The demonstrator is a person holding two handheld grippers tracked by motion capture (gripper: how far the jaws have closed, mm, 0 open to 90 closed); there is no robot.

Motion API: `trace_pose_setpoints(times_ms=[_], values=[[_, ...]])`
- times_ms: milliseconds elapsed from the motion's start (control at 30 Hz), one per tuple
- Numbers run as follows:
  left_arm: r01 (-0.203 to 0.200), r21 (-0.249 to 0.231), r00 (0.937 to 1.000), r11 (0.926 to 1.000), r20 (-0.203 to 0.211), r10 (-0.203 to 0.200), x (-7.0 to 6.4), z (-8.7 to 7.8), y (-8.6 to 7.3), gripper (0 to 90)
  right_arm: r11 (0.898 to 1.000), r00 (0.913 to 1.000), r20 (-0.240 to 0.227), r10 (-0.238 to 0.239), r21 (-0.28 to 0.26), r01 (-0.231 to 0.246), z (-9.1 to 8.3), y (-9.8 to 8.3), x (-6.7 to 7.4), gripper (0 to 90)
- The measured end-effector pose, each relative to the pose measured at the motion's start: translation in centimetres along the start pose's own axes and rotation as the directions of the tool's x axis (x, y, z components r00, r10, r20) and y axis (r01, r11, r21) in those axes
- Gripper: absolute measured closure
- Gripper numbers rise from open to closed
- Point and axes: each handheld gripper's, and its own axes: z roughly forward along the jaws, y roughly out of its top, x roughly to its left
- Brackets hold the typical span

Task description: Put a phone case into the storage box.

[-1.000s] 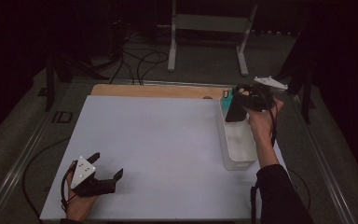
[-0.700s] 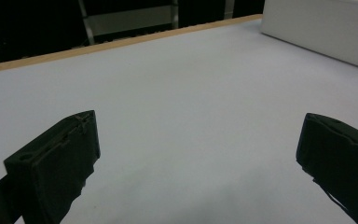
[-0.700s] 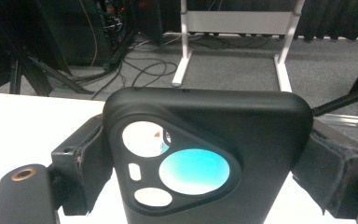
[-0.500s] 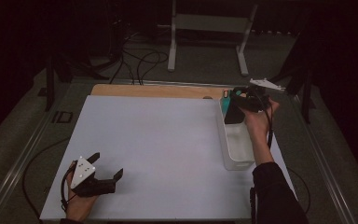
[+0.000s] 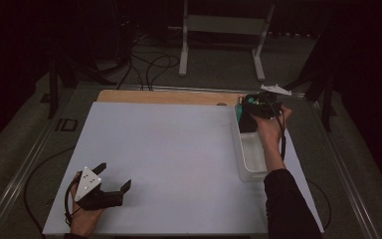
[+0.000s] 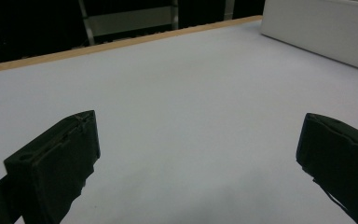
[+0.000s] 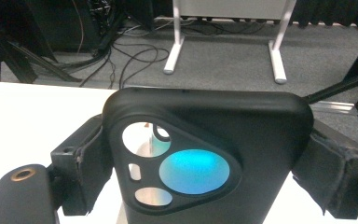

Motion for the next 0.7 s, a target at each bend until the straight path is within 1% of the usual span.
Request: trace_pose_setpoints(times_ms=[133,233,367,467,567,700], values=[[-0.001,0.000,1.0000,1.0000,0.001,0.001,0.0,0.0,0.0,0.2,1.000,1.0000,0.008,-0.004,0.008,0.004,0.5,-0.2,0.1,13.1],[0.000,0.000,1.0000,1.0000,0.001,0.000,0.0,0.0,0.0,0.2,1.000,1.0000,0.009,0.004,0.010,-0.004,0.8,-0.3,0.1,13.1],[0.000,0.000,1.0000,1.0000,0.002,0.000,0.0,0.0,0.0,0.2,1.000,0.9999,0.017,-0.001,0.021,0.001,1.3,-0.4,0.2,13.0],[0.001,0.000,1.0000,1.0000,0.003,-0.001,0.0,0.0,0.0,0.2,1.000,0.9998,0.017,0.000,0.024,0.000,1.5,-0.5,0.1,13.0],[0.003,0.001,1.0000,1.0000,0.004,-0.003,0.0,0.0,0.0,0.2,1.000,0.9996,0.026,0.011,0.027,-0.011,1.9,-0.7,0.1,13.0],[0.003,0.002,1.0000,1.0000,0.006,-0.003,0.0,0.0,0.0,0.2,1.000,0.9995,0.031,0.007,0.029,-0.008,2.3,-0.8,0.1,12.9]])
